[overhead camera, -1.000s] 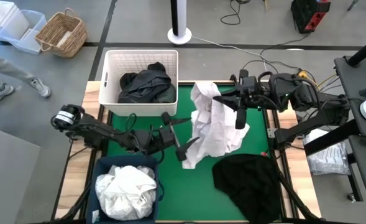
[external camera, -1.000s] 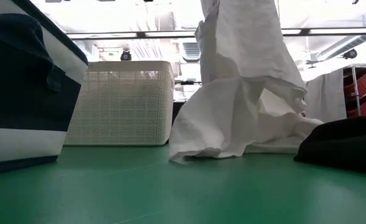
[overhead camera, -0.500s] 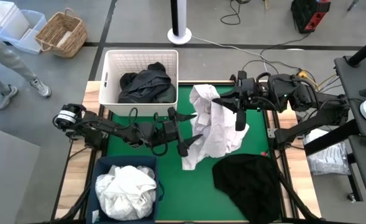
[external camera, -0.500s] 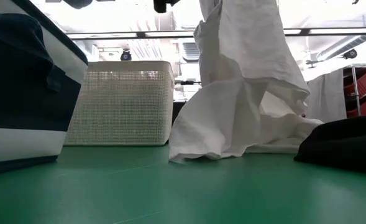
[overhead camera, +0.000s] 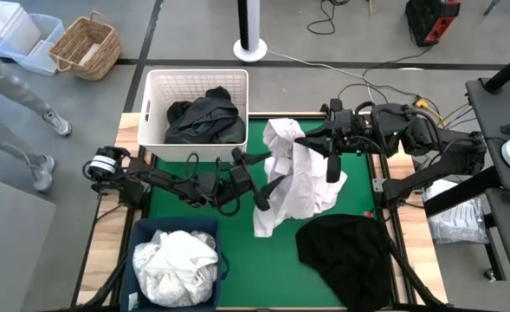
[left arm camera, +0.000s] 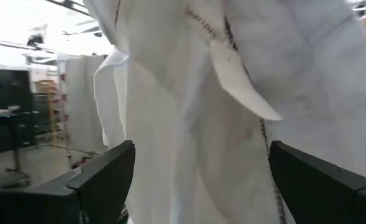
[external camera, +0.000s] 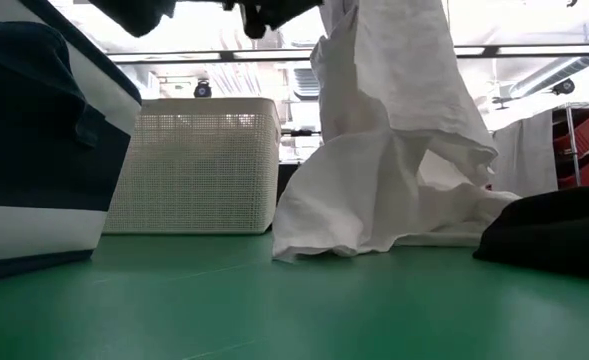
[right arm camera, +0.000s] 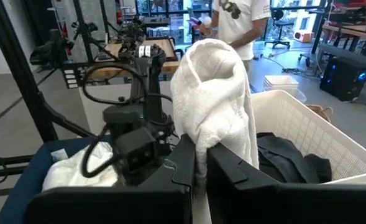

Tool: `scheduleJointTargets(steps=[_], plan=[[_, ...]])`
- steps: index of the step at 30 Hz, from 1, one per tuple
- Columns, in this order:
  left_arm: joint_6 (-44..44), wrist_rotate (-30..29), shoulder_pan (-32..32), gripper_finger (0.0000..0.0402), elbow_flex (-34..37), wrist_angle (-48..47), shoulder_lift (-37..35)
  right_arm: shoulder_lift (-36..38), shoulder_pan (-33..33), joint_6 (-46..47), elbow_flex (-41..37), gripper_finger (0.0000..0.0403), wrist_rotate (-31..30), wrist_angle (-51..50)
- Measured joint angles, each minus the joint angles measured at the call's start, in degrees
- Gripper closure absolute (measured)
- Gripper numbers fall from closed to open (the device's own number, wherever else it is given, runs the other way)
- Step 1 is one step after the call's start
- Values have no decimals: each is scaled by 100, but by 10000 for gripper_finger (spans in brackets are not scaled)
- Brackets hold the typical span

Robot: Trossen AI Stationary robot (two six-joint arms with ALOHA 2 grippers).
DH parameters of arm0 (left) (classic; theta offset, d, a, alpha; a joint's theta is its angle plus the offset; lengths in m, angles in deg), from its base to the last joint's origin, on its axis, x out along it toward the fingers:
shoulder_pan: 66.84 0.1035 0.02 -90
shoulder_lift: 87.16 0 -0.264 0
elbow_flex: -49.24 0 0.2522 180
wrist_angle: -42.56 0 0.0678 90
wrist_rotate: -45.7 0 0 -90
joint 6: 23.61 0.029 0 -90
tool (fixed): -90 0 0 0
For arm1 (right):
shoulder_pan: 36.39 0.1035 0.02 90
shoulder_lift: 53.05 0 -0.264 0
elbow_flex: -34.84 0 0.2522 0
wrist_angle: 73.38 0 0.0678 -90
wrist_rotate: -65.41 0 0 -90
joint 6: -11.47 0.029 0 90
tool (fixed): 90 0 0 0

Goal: Sort clothes
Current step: Put the white shirt into the blue bin

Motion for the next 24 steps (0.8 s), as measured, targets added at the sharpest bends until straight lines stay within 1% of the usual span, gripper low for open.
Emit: scheduleJointTargets(steps=[4, 5, 6, 7, 8, 13, 15, 17, 19, 24], plan=[[297, -1196, -65, 57, 0, 86, -6, -3, 0, -57, 0, 390, 0, 2], [343, -1328, -39, 57, 0, 115, -15, -13, 0, -72, 0, 390, 0, 2], [387, -1271, 8, 57, 0, 132, -22, -26, 0, -80, 0, 390, 1, 2], [402, -1061, 55, 57, 0, 131, -26, -32, 0, -79, 0, 390, -1, 2], [405, -652, 107, 57, 0, 95, -26, -34, 0, -82, 0, 390, 0, 0], [-144, 1781, 428, 50, 0, -74, -26, -50, 0, -75, 0, 390, 2, 0], [-203, 2486, 501, 47, 0, -140, -28, -55, 0, -60, 0, 390, 2, 0], [-257, 2776, 498, 44, 0, -163, -26, -55, 0, -62, 0, 390, 2, 0], [-296, 2875, 488, 43, 0, -149, -26, -55, 0, -62, 0, 390, 6, 0], [-482, 3397, 499, 42, 0, -145, -26, -55, 0, -94, 0, 390, 6, 0]])
